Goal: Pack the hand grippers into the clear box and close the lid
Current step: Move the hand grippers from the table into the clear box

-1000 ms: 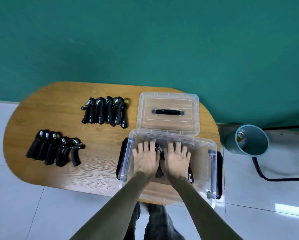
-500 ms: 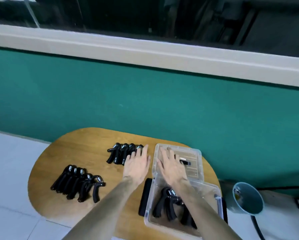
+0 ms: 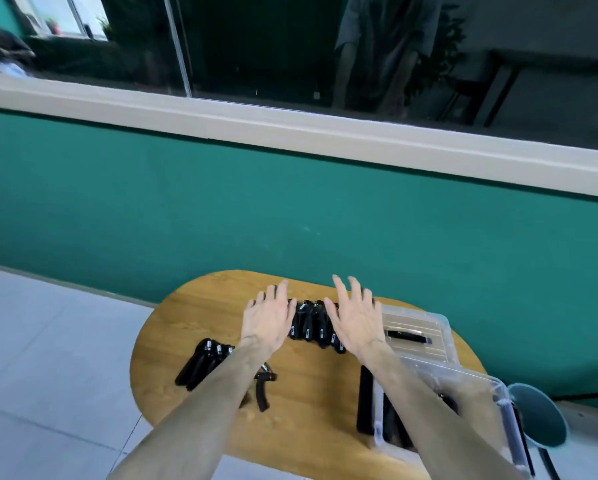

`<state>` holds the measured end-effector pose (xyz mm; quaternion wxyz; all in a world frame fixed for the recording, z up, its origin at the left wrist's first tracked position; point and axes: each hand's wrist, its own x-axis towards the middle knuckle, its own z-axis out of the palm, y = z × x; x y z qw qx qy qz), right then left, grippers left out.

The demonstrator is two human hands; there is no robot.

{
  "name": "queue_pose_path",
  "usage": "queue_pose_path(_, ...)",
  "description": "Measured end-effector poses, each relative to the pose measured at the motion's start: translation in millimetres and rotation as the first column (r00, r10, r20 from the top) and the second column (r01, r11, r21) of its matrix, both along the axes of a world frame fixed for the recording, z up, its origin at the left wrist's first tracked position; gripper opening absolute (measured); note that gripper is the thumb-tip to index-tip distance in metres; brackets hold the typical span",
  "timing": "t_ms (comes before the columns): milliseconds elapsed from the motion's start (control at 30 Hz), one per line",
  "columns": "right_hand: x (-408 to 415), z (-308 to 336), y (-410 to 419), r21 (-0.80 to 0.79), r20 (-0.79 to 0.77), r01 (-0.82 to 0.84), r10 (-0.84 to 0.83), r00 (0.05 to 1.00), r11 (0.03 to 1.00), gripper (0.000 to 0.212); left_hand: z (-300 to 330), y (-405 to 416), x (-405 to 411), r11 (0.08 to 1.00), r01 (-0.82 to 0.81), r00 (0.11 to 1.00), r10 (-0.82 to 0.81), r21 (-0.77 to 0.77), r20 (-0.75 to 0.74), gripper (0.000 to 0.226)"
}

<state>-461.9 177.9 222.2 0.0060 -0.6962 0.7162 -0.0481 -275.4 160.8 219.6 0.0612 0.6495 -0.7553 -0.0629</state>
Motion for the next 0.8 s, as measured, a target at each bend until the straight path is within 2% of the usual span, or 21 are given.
queue_pose_path(333, 52, -16, -20, 0.139, -0.005, -0.043, 0.044, 0.999, 0.989, 0.059, -14, -20, 51, 0.994, -0.06, 0.998, 0.061, 0.091, -0.007, 0.056)
queue_pose_path(800, 114, -30, -114, 0.115, 0.026, -0.166, 0.164, 0.986, 0.979, 0.059, -24, -87, 105, 0.981, -0.175, 0.984, 0.171, 0.083, 0.048, 0.051)
